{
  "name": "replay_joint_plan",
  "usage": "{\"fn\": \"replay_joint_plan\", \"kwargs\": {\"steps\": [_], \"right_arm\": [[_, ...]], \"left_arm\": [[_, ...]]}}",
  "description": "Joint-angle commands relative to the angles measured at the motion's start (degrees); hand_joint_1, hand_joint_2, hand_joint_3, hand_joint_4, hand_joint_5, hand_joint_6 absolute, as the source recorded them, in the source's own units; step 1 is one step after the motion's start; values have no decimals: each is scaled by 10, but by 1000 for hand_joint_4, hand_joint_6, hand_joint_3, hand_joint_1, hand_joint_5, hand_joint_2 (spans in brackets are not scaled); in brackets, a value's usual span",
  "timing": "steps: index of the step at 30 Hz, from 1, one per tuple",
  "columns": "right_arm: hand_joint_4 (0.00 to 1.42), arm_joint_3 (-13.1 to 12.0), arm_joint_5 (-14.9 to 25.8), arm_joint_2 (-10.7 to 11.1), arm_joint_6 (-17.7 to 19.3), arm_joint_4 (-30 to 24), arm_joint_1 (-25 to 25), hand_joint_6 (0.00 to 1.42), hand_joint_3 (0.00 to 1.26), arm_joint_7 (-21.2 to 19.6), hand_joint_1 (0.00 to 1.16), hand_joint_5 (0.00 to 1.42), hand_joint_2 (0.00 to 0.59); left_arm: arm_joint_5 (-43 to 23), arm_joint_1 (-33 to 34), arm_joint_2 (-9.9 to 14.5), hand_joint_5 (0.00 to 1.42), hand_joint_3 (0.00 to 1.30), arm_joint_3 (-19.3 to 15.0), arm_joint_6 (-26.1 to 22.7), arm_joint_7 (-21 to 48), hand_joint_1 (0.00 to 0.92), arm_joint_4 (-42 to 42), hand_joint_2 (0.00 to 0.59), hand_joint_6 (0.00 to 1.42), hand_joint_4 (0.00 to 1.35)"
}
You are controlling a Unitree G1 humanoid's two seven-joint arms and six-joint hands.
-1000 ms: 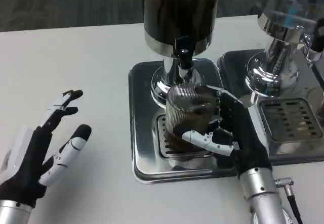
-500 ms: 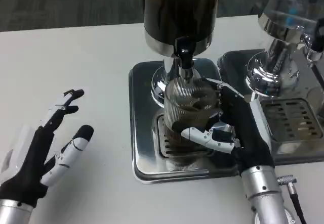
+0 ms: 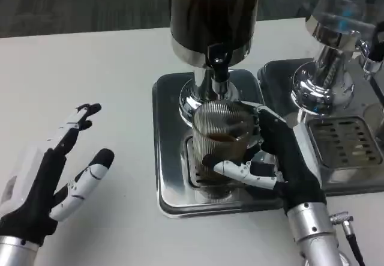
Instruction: Grasp the cup under the faucet to collect the drink, then remove the cup.
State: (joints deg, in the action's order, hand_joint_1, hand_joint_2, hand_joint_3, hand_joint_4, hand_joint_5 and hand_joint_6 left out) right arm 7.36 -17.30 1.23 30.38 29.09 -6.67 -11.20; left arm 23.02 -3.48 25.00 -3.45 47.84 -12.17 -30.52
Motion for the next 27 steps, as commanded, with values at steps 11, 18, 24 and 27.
{"fn": "replay_joint_plan", "kwargs": {"steps": [11,18,24,27], "right_arm": [[586,11,-2,24,12,-106,55,988,488,20,1123,744,158],[603,17,14,28,6,-152,82,993,502,51,1097,751,147],[603,22,21,36,-2,-222,121,1006,502,72,1092,757,147],[610,28,31,37,-12,-258,139,1018,502,90,1090,767,147]], "left_arm": [[63,-75,50,0,7,0,-80,4,0,126,170,0,0],[85,-116,70,0,0,-1,-98,7,0,173,170,0,0],[96,-141,89,0,0,-2,-94,7,0,196,170,0,0],[95,-150,97,0,0,0,-91,12,0,199,169,0,0]]}}
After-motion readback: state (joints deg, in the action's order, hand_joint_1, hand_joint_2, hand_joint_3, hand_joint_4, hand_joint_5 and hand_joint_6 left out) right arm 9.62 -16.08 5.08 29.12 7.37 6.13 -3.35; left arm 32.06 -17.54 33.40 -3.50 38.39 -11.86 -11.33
